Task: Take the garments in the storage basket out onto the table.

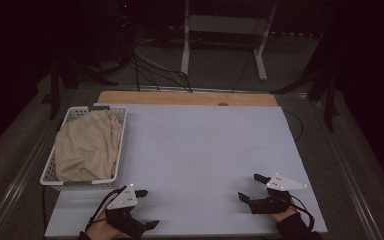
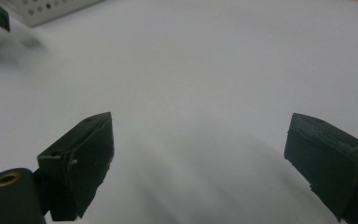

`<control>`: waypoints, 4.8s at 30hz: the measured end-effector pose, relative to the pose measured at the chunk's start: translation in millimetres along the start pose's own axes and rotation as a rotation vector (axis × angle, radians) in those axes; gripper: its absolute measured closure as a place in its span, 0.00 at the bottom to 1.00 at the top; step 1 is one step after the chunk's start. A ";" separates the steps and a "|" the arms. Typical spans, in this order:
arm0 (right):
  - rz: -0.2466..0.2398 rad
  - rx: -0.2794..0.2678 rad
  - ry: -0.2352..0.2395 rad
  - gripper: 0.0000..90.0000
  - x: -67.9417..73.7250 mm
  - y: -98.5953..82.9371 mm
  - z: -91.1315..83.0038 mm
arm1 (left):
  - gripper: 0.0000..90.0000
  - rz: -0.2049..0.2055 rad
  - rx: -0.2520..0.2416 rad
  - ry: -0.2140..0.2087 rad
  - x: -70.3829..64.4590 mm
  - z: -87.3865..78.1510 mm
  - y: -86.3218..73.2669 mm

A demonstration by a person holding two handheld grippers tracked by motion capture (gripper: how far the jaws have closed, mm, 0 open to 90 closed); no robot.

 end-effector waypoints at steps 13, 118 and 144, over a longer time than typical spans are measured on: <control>-0.036 0.007 0.012 0.09 2.2 -5.4 -9.7 | 0.00 0.000 0.053 -0.019 -1.4 4.9 -0.7; -0.045 -0.106 0.038 0.11 23.6 23.9 -19.1 | 0.00 -0.216 0.017 0.373 125.0 -182.8 83.5; -0.051 -0.087 0.058 0.11 26.4 20.9 -16.5 | 0.00 -0.451 0.127 0.598 202.5 -165.5 8.2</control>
Point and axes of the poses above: each handheld gripper's, and its own axes: z roughly forward along the jaws, y roughly out of its top, x roughly to its left, the point moved 7 cm from there along z, roughly forward along the jaws, and after that the axes turned 12 degrees about -y, right-handed, at the moved point
